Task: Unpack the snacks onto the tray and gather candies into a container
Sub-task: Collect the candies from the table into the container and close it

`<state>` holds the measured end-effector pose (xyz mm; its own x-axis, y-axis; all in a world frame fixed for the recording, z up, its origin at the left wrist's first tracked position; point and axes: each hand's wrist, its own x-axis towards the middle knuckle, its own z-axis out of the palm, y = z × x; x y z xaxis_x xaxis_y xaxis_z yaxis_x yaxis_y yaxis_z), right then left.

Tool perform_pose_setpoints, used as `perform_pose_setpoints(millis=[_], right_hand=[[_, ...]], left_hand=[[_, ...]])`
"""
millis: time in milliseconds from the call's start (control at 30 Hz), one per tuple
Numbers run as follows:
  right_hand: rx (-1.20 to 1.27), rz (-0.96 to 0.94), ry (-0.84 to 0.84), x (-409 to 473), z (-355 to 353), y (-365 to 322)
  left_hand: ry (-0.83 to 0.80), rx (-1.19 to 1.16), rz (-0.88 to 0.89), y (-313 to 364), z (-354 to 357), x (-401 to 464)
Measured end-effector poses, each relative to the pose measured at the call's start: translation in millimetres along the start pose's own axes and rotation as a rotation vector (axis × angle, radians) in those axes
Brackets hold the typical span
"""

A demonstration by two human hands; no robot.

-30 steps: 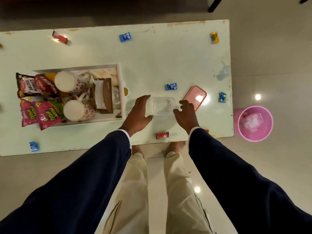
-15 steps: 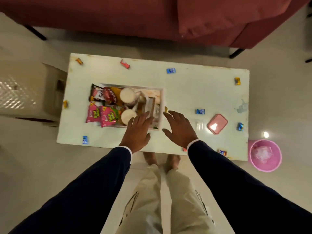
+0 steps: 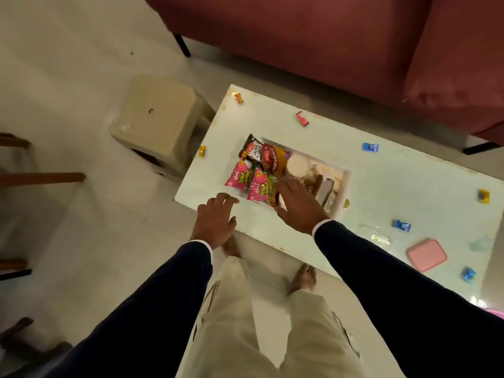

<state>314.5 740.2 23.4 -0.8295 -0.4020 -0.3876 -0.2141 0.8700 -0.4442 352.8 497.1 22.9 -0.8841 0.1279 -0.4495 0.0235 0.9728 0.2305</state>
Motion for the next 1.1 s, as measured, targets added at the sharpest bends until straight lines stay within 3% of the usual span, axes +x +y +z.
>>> perform_pose_setpoints(millis=[267, 400, 567, 833, 1033, 1100], right_hand=[[0.126, 0.072, -0.131, 116.8, 68.7, -64.0], [0.229, 0.194, -0.212, 163.5, 117.6, -105.6], [0.178, 0.364, -0.247, 193.8, 185.5, -146.4], [0.235, 0.511, -0.111, 220.7, 218.5, -152.6], [0.890, 0.711, -0.056, 228.3, 188.3, -133.9], [1.046, 0.695, -0.027, 230.8, 176.1, -129.1]], left_hand=[[-0.111, -0.282, -0.180, -136.9, 46.9, 66.7], [-0.147, -0.371, -0.149, -192.1, 62.0, 105.1], [-0.113, -0.456, -0.075, -225.6, 71.8, 146.1], [-0.064, -0.532, -0.042, -245.7, 39.9, 215.6], [0.019, -0.490, 0.045, -241.5, 30.8, 275.8], [0.027, -0.466, 0.027, -234.1, 34.0, 291.7]])
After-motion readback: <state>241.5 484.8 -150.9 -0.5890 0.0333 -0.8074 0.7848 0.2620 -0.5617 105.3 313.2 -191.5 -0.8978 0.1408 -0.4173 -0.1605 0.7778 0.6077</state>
